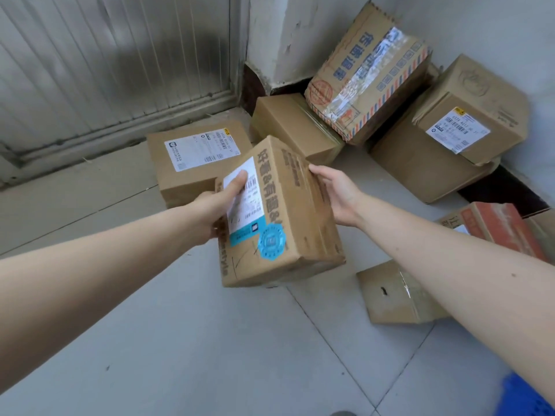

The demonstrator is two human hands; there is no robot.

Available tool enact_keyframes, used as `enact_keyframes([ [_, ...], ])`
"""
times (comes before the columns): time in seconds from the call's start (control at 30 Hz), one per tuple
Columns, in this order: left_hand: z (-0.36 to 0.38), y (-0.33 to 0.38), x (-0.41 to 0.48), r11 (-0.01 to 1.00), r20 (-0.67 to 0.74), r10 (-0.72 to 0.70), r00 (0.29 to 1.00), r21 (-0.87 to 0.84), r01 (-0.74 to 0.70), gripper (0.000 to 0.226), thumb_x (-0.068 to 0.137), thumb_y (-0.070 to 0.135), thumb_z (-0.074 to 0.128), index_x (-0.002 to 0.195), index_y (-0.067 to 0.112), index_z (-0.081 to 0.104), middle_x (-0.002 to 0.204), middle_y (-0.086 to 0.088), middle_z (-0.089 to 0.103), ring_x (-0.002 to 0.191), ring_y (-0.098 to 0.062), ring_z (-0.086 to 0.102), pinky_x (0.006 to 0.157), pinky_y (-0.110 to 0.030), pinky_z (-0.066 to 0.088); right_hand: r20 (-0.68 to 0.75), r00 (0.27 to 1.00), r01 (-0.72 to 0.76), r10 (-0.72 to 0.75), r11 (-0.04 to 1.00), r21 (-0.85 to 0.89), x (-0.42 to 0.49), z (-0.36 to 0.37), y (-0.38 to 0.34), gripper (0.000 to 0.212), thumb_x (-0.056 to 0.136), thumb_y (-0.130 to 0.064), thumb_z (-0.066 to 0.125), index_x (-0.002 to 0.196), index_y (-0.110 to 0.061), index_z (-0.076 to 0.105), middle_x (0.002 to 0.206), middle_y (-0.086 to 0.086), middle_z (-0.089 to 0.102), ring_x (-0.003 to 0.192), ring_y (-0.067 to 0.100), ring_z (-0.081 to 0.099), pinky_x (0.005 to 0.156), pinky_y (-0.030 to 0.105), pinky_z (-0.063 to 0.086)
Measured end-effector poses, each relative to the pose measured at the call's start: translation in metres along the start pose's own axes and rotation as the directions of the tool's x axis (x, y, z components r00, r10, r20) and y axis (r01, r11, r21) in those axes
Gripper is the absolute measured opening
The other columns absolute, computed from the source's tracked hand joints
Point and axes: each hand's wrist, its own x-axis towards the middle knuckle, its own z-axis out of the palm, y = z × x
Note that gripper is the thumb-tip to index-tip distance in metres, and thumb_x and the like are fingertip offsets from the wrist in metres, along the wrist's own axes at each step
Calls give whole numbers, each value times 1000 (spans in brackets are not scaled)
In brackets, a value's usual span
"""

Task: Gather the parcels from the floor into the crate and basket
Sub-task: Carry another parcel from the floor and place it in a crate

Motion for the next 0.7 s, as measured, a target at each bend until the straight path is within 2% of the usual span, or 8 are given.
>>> enact_keyframes([
  [0.1, -1, 3, -1, 980, -81, 110, 991, -158, -122, 48, 90, 62, 51, 101, 17, 61, 94, 0, 72, 81, -18, 67, 74, -30, 53, -69, 997, 30, -32, 999, -33, 7, 3, 5, 41, 99, -48, 47, 107, -15, 70, 99, 6, 75, 94, 22, 71, 92, 39, 54],
  [0.17, 0, 6, -5, 957, -100, 154, 983, -232, -173, 42, 95, 57, 46, 100, 18, 60, 86, 2, 71, 76, -17, 69, 65, -28, 53, -120, 991, 44, -59, 991, -125, 11, 7, 8, 49, 96, -53, 49, 120, -14, 66, 113, 10, 73, 106, 28, 69, 99, 46, 52],
  [0.23, 1, 5, -9, 943, -101, 192, 976, -256, -212, 43, 96, 56, 43, 103, 17, 60, 76, 4, 69, 61, -11, 67, 53, -22, 51, -218, 970, 61, -104, 979, -197, 13, 9, 9, 57, 91, -54, 57, 129, -11, 57, 117, 13, 71, 107, 30, 69, 94, 48, 54],
  [0.33, 3, 2, -9, 928, -85, 242, 967, -272, -256, 41, 99, 52, 40, 102, 16, 60, 67, 7, 64, 40, -2, 56, 42, -16, 43, -251, 959, 53, -130, 956, -290, 18, 8, 6, 52, 94, -53, 52, 123, -10, 56, 114, 13, 69, 101, 30, 68, 90, 46, 52],
  [0.47, 5, 4, -10, 875, -66, 288, 955, -388, -291, 29, 103, 33, 43, 110, 11, 61, 91, -1, 71, 63, -6, 69, 54, -18, 54, -174, 984, -6, -28, 982, -190, 13, 11, 10, 47, 100, -52, 43, 82, -14, 65, 82, 5, 74, 70, 19, 70, 67, 27, 55],
  [0.6, 7, 1, -7, 941, 42, 286, 957, -201, -272, 26, 101, 33, 48, 118, 19, 61, 97, 5, 73, 86, -10, 70, 65, -21, 52, -167, 981, -125, 95, 976, -180, 9, 18, 24, 76, 87, -79, 28, 110, -19, 68, 113, 10, 72, 106, 31, 68, 99, 41, 48],
  [0.63, 7, 0, -6, 959, 79, 262, 962, -134, -250, 29, 99, 36, 50, 124, 23, 59, 103, 5, 73, 90, -11, 70, 69, -24, 53, -167, 979, -151, 117, 967, -206, 8, 20, 26, 78, 84, -83, 26, 106, -21, 66, 109, 10, 74, 105, 31, 68, 98, 42, 47],
  [0.7, 4, -4, -4, 980, 129, 200, 971, -8, -201, 38, 96, 37, 56, 133, 27, 51, 114, 6, 69, 102, -16, 67, 86, -35, 54, -167, 979, -161, 117, 948, -275, 3, 25, 26, 75, 84, -84, 23, 90, -20, 62, 75, 5, 72, 79, 25, 67, 83, 36, 50],
])
